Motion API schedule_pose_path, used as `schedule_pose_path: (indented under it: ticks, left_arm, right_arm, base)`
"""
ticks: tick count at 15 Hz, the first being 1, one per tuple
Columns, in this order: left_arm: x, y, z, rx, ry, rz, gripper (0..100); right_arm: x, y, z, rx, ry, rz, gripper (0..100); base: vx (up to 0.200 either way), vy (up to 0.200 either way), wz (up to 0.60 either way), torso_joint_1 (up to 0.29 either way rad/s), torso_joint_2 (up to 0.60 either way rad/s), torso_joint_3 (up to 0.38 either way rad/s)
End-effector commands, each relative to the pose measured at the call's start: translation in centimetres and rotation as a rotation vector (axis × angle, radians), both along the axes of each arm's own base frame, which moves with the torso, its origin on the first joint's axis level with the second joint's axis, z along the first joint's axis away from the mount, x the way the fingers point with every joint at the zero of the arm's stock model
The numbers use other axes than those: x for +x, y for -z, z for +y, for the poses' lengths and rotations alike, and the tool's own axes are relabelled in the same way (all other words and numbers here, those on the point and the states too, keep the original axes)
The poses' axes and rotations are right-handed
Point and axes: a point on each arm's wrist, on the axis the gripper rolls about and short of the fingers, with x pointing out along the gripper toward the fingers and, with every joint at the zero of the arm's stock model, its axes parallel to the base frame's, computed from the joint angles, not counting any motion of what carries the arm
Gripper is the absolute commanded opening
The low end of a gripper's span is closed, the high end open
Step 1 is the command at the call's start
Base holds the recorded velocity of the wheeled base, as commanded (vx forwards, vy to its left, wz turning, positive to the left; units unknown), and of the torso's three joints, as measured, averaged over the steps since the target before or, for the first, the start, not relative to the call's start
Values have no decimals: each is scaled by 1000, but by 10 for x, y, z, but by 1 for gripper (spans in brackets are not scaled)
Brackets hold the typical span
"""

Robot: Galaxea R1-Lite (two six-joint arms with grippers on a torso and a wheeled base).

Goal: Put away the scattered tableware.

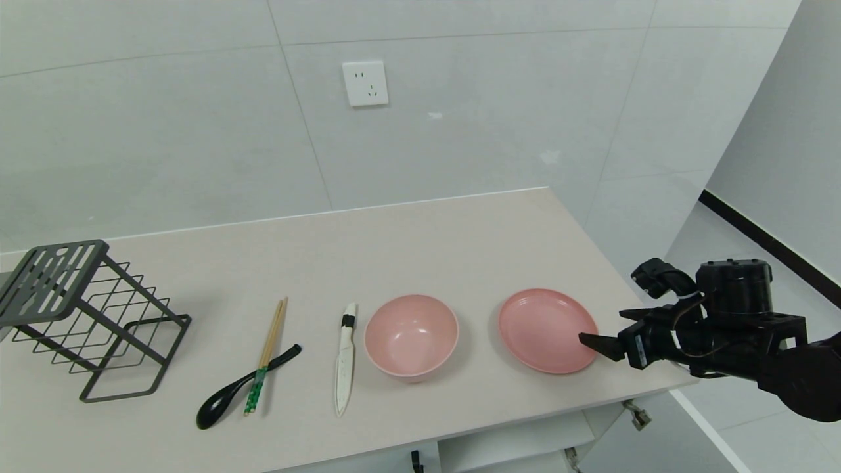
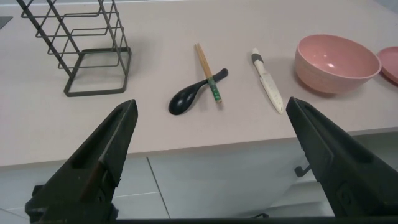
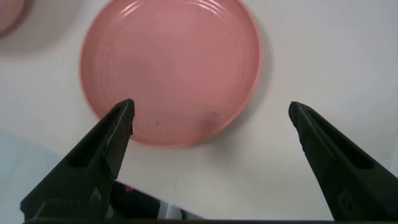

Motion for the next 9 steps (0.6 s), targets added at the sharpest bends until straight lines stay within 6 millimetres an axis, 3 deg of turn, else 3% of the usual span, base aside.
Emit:
schedule_pose_path:
  ticks: [1, 9]
  left_arm:
    - [0, 0, 0, 0, -1, 0, 100]
    - [0, 0, 0, 1, -1, 1, 100]
  right_arm:
    - [12, 9, 2, -3, 0, 15, 100]
    - [58, 26, 11, 9, 27, -10, 100]
  base:
    - [0, 0, 0, 0, 0, 0]
    - [0, 0, 0, 0, 0, 0]
